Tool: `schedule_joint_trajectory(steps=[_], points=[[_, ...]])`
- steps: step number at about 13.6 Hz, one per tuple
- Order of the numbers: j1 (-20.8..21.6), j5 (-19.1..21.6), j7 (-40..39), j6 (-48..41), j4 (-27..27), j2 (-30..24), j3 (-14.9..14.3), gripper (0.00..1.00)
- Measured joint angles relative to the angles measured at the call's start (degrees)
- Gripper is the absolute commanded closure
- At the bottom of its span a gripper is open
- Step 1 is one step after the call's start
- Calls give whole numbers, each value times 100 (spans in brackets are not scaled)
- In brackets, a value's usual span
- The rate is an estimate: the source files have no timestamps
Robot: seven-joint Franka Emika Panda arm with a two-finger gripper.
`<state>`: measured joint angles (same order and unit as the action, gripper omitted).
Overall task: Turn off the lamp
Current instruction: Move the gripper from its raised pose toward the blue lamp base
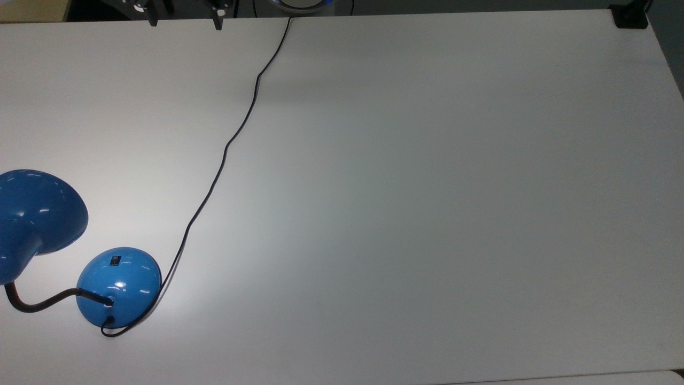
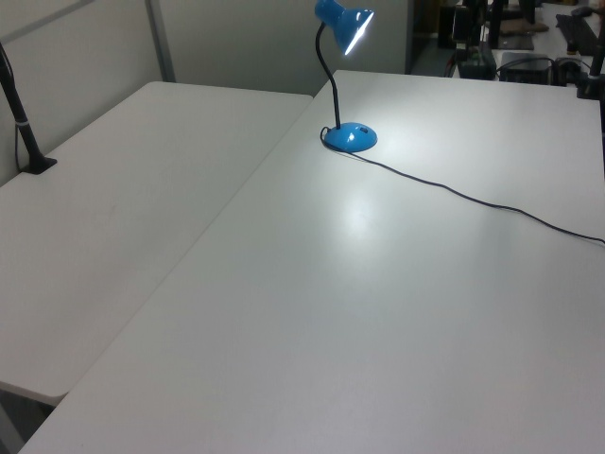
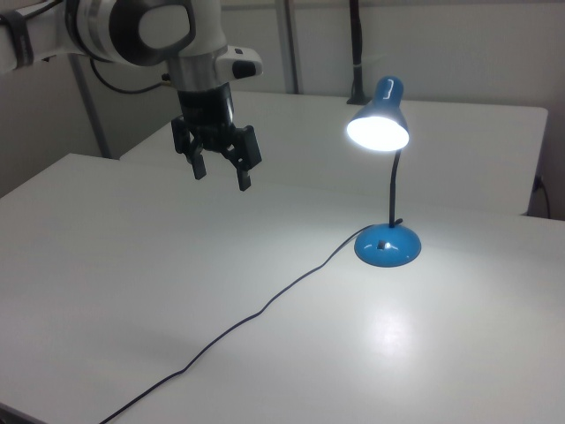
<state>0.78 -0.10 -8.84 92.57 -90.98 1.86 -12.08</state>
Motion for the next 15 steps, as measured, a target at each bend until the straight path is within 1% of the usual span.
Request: schedule_joint_trajectory(steps=[2,3,4,6,8,10,15], points=[[-8,0,-107,39,0,1,-23,82],[-14,0,-258,44,-1,6,-33,98],[-30,0,-432,52,-4,22,-38,100],[-94,0,-678,317,-21,112,-44,100],[-186,11,-735,868,-44,289,-46,100],[-312,151,-780,1487,-62,552,-48,100],[-678,339,-814,3224,-65,1453,-49,100]])
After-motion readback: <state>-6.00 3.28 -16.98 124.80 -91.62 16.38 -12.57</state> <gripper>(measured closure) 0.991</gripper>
